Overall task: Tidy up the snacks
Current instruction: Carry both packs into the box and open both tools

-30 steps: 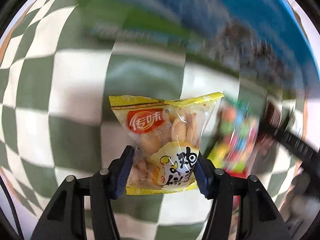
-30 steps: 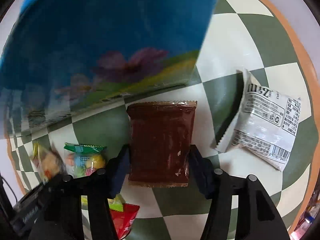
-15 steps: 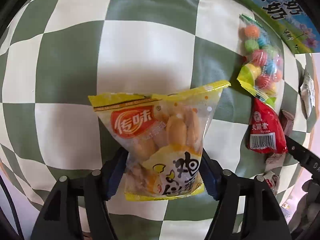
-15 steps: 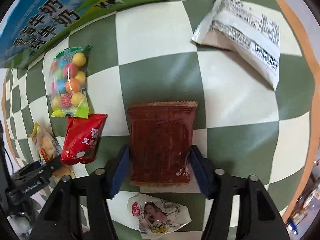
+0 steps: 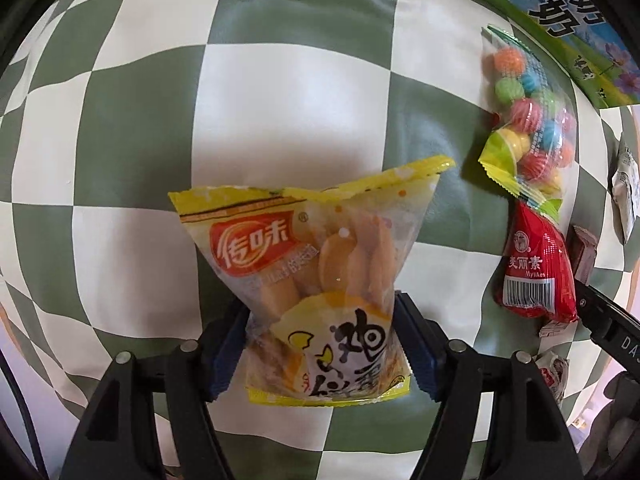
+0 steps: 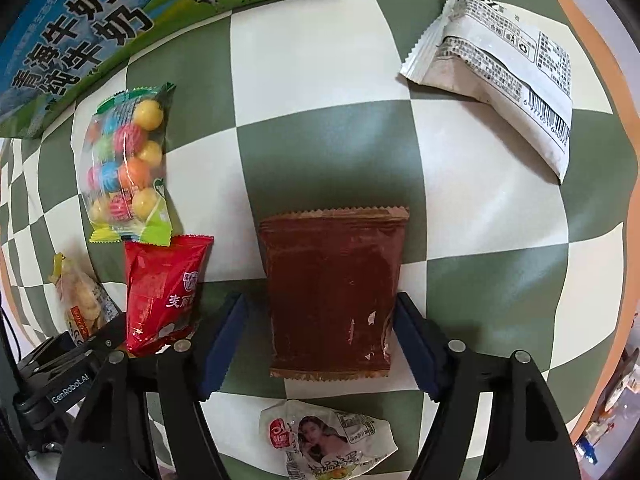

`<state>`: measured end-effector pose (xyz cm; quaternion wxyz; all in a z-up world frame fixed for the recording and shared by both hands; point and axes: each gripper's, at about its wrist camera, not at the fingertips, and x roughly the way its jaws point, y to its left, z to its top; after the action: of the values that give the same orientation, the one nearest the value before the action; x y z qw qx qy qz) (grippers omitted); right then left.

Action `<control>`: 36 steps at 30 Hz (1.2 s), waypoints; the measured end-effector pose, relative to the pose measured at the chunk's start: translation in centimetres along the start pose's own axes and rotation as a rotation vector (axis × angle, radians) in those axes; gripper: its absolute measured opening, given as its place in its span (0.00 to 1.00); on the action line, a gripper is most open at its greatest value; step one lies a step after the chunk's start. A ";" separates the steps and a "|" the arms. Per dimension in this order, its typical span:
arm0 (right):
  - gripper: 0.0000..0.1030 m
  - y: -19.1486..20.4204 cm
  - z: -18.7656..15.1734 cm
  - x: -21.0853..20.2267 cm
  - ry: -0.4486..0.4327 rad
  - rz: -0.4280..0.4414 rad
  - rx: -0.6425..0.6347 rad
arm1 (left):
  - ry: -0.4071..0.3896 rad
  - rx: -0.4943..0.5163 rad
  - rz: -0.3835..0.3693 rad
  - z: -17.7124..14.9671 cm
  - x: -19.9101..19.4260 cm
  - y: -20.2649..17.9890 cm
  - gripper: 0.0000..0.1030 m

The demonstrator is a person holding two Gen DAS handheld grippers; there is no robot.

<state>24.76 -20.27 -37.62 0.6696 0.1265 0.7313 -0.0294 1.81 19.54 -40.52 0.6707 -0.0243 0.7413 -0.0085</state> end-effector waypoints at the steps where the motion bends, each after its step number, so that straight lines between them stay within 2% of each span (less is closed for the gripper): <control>1: 0.73 0.6 -1.0 0.3 -0.005 -0.003 -0.002 | -0.006 0.002 0.002 -0.1 -0.2 -0.1 0.64; 3: 0.70 0.9 -1.7 0.1 -0.017 -0.014 -0.007 | -0.014 -0.003 0.004 -0.4 -0.9 -0.4 0.61; 6: 0.59 0.7 -3.2 -0.6 -0.039 -0.016 -0.020 | -0.021 -0.005 0.000 -0.8 -1.5 -0.8 0.58; 12: 0.58 1.1 -4.5 -1.8 -0.066 0.013 -0.027 | -0.038 -0.003 -0.030 -1.6 -3.2 -1.3 0.56; 17: 0.58 2.0 -5.6 -4.1 -0.106 0.071 -0.048 | -0.113 0.029 -0.076 -2.0 -7.6 -2.2 0.55; 22: 0.58 3.1 -5.7 -8.8 -0.172 0.156 -0.069 | -0.234 0.068 -0.162 -0.5 -15.2 -3.9 0.55; 25: 0.58 3.5 -4.4 -13.3 -0.235 0.212 -0.088 | -0.313 0.105 -0.219 2.6 -20.5 -4.8 0.55; 28: 0.58 3.2 -1.1 -18.2 -0.302 0.252 -0.109 | -0.369 0.144 -0.236 7.0 -24.4 -5.5 0.55; 30: 0.58 3.6 2.2 -21.3 -0.376 0.256 -0.129 | -0.381 0.162 -0.209 10.9 -25.9 -5.5 0.55; 32: 0.58 3.9 4.9 -23.0 -0.434 0.227 -0.149 | -0.389 0.170 -0.150 14.4 -26.3 -5.3 0.55; 36: 0.58 4.8 12.2 -24.2 -0.476 0.160 -0.167 | -0.348 0.159 -0.035 21.1 -24.7 -4.1 0.55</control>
<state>39.43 -21.80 -14.35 0.8311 0.1179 0.5407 0.0551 25.40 17.05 -17.90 0.7882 0.0149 0.6108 -0.0745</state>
